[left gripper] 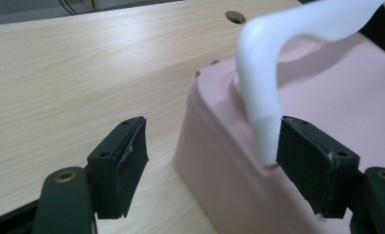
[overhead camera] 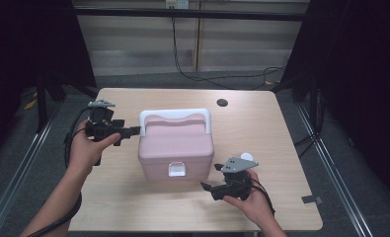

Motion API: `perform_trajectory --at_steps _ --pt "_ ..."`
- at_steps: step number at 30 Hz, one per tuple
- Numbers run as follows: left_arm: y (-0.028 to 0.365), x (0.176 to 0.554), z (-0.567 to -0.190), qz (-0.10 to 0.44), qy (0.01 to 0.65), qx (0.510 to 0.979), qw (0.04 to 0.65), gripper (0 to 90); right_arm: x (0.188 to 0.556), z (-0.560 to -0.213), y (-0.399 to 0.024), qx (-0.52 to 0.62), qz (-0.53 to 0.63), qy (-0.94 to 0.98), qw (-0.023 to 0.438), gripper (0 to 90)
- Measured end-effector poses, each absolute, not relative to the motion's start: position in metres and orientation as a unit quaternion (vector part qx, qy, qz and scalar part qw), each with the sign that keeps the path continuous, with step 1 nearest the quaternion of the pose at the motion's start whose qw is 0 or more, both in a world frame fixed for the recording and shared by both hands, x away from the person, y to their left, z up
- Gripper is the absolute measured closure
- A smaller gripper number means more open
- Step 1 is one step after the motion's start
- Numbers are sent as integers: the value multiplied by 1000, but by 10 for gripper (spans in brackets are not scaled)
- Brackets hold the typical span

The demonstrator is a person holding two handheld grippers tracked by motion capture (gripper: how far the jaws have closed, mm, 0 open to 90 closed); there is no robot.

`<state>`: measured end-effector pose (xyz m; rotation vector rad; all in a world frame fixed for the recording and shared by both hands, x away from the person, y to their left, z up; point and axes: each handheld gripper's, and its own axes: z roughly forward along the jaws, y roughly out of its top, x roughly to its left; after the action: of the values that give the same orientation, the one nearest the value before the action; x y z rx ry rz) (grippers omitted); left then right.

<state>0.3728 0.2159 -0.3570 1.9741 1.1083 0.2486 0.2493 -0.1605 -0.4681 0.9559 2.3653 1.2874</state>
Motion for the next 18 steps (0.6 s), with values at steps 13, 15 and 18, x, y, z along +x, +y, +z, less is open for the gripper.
perform_trajectory --at_steps 13,15,18 --pt "183 389 -349 91 452 798 388 356 250 -467 -161 335 448 817 137 202" --pt "182 389 -348 91 458 799 378 394 250 -467 -162 337 449 816 137 202" --pt "180 392 -345 86 469 799 367 469 249 -466 -164 338 452 815 135 202"
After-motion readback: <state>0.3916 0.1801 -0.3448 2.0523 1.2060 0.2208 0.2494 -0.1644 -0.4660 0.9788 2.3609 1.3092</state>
